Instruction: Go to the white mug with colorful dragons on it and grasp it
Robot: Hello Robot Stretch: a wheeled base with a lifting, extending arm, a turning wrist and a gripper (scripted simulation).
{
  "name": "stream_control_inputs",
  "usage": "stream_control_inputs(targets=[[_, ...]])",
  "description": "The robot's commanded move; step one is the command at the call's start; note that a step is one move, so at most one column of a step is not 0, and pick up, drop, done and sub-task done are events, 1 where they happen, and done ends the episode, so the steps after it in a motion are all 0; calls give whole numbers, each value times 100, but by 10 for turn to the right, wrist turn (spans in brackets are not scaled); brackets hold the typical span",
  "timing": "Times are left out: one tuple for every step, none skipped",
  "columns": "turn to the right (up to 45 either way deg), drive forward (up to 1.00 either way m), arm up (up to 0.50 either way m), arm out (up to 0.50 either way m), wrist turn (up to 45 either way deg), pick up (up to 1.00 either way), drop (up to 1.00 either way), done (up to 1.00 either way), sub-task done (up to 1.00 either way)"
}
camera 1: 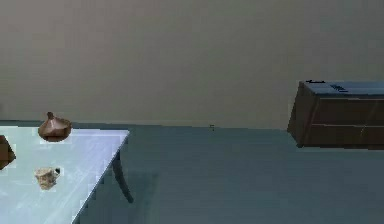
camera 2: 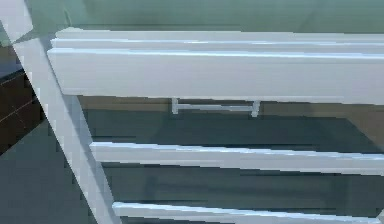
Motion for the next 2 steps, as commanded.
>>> stream_control_inputs(targets=[[-30, 0, 0, 0, 0, 0, 0, 0, 0], [0, 100, 0, 0, 0, 0, 0, 0, 0]])
